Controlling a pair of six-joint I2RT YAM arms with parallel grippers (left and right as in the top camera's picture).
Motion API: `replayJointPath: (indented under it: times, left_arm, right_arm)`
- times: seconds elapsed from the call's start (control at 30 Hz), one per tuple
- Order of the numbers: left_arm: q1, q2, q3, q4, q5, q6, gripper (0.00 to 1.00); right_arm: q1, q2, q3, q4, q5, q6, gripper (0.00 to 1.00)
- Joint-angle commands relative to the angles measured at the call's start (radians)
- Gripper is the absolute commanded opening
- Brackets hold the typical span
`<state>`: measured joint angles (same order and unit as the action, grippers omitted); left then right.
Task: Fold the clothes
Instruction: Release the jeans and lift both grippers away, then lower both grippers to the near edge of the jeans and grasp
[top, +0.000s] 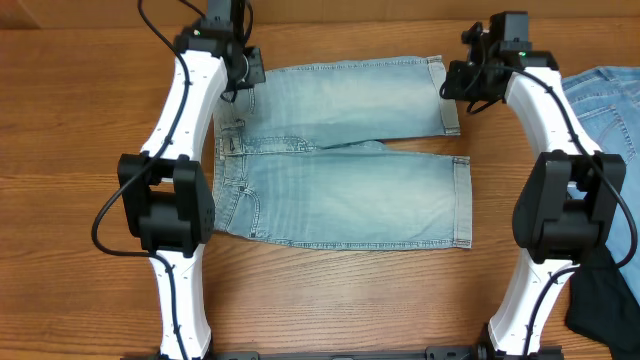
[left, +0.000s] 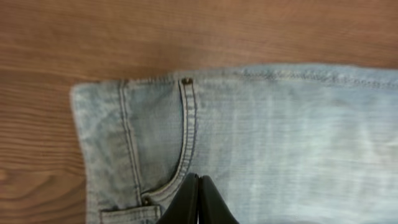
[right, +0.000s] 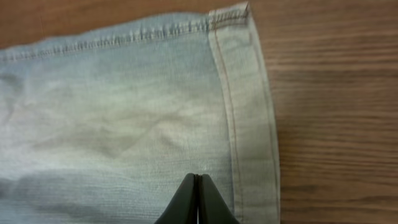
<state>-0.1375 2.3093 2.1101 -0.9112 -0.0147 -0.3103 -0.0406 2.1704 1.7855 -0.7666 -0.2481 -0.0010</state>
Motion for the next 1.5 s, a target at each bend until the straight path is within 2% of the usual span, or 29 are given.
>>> replayJointPath:
  times: [0.0, 0.23, 0.43, 0.63, 0.8, 0.87, 0.9, 0.97, 1.0, 1.07, 1.1, 1.17, 1.23, 1.33, 1.47]
  left_arm:
    - [-0.006, 0.027, -0.102, 0.070, 0.004, 0.065, 0.04]
    - [-0.005, 0.027, -0.217, 0.201, -0.019, 0.112, 0.06]
    - [-0.005, 0.027, -0.229, 0.217, -0.020, 0.113, 0.06]
    - [-0.004, 0.018, -0.214, 0.204, -0.022, 0.148, 0.05]
    - [-0.004, -0.005, -0.103, 0.135, -0.022, 0.147, 0.06]
    - [-0.004, -0.007, -0.060, 0.116, -0.021, 0.147, 0.07]
    - [-0.004, -0.009, -0.032, 0.101, -0.022, 0.151, 0.09]
    - [-0.004, -0.023, 0.030, 0.060, -0.040, 0.154, 0.18]
    - [-0.004, -0.034, 0.074, 0.029, -0.050, 0.154, 0.33]
    - [0.000, -0.055, 0.139, -0.036, -0.056, 0.154, 0.57]
    - [0.005, -0.079, 0.187, -0.098, -0.055, 0.153, 0.63]
    - [0.014, -0.143, 0.239, -0.210, -0.065, 0.088, 0.60]
    - [0.014, -0.226, 0.242, -0.271, -0.115, 0.011, 0.59]
    - [0.013, -0.356, 0.241, -0.402, -0.126, -0.077, 0.61]
    - [-0.007, -0.407, 0.241, -0.584, -0.123, -0.117, 0.63]
  right_arm:
    - [0.004, -0.016, -0.044, 0.018, 0.090, -0.007, 0.04]
    - [0.006, -0.016, -0.160, 0.042, 0.113, -0.006, 0.04]
    - [0.007, -0.016, -0.286, 0.122, 0.117, -0.006, 0.04]
    - [0.007, -0.018, -0.270, 0.045, 0.145, -0.003, 0.04]
    - [0.007, -0.033, -0.229, -0.005, 0.169, 0.035, 0.04]
    - [0.007, -0.039, -0.212, 0.011, 0.169, 0.034, 0.12]
    - [0.007, -0.040, -0.187, 0.010, 0.169, 0.034, 0.21]
    - [0.006, -0.055, -0.117, -0.005, 0.169, 0.034, 0.29]
    - [0.006, -0.071, -0.065, -0.033, 0.169, 0.034, 0.34]
    - [0.006, -0.101, 0.027, -0.101, 0.169, 0.034, 0.59]
    - [0.006, -0.128, 0.096, -0.167, 0.169, 0.034, 0.72]
    - [0.000, -0.187, 0.188, -0.295, 0.169, 0.043, 0.80]
    - [-0.010, -0.250, 0.200, -0.356, 0.175, 0.096, 0.85]
    - [-0.023, -0.365, 0.200, -0.489, 0.240, 0.240, 0.89]
    - [-0.022, -0.427, 0.198, -0.640, 0.262, 0.355, 0.90]
